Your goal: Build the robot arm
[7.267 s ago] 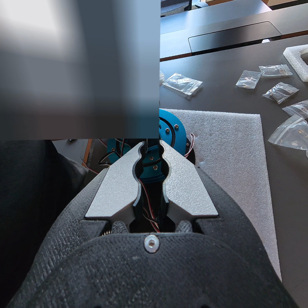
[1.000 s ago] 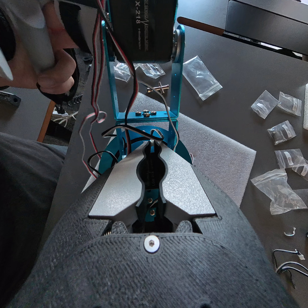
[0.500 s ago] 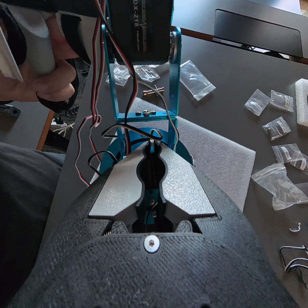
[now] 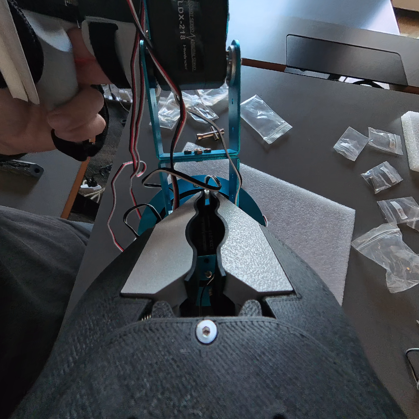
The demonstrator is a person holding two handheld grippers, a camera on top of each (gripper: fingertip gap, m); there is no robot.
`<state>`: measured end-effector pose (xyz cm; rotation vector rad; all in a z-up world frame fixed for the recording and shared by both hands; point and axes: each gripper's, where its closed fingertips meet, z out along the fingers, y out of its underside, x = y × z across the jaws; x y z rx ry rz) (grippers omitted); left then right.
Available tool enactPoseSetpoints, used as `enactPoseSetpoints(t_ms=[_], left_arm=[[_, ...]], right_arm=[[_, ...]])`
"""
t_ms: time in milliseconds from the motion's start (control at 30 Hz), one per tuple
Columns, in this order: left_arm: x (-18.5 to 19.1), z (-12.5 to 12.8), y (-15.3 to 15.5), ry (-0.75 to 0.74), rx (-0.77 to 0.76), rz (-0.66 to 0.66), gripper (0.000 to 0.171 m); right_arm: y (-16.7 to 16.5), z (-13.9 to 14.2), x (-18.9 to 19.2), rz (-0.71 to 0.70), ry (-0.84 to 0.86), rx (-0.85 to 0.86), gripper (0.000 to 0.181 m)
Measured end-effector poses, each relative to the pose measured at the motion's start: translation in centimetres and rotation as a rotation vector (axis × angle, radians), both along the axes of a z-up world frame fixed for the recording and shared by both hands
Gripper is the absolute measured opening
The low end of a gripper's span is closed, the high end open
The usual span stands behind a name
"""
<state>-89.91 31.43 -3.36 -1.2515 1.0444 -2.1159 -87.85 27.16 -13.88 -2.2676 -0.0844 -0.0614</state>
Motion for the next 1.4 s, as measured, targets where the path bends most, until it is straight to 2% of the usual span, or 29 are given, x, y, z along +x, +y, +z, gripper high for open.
enactPoseSetpoints(t_ms=[300, 600, 700, 767, 833, 900, 967, 1000, 1067, 1167, 1300, 1400], left_arm=[[0.0, 0.6, -0.6, 0.018, -0.011, 0.020, 0.093], [0.3, 2.3, -3.3, -0.010, 0.134, 0.029, 0.096], [0.2, 1.7, -3.5, -0.002, 0.252, 0.021, 0.098], [-0.6, 0.7, -2.7, 0.006, 0.345, 0.003, 0.086], [-2.1, 0.2, -1.7, -0.007, 0.361, -0.042, 0.066], [-3.4, -0.6, -0.6, -0.008, 0.375, -0.059, 0.054], [-4.1, -2.2, 0.4, 0.031, 0.397, -0.076, 0.033], [-4.1, -3.2, 0.7, 0.061, 0.397, -0.088, 0.029], [-4.0, -4.9, 1.2, 0.108, 0.392, -0.104, 0.030], [-2.9, -6.1, 1.8, 0.085, 0.391, -0.065, 0.040], [-1.8, -4.8, 0.9, 0.000, 0.300, -0.112, 0.058], [-1.0, -5.0, 1.3, 0.023, 0.311, -0.086, 0.059]], right_arm=[[-0.1, 0.2, -0.2, 0.013, 0.006, 0.044, 0.002], [-0.2, 0.2, -0.2, 0.020, 0.001, 0.069, 0.002], [-0.3, 0.3, -0.2, 0.023, 0.024, 0.087, 0.002], [-0.3, 0.3, -0.4, 0.028, 0.053, 0.102, 0.003], [-0.3, 0.3, -0.4, 0.031, 0.066, 0.106, 0.002], [-0.3, 0.4, -0.4, 0.038, 0.069, 0.097, 0.003], [-0.2, 0.5, -0.7, 0.052, 0.074, 0.091, 0.002], [-0.2, 0.5, -0.6, 0.050, 0.064, 0.080, 0.002], [-0.2, 0.3, -0.4, 0.046, 0.037, 0.053, 0.003], [-0.2, 0.1, -0.5, 0.048, 0.042, 0.034, 0.003], [-0.2, 0.1, -0.5, 0.037, 0.035, 0.023, 0.003], [-0.1, 0.0, -0.5, 0.029, 0.032, 0.017, 0.003]])
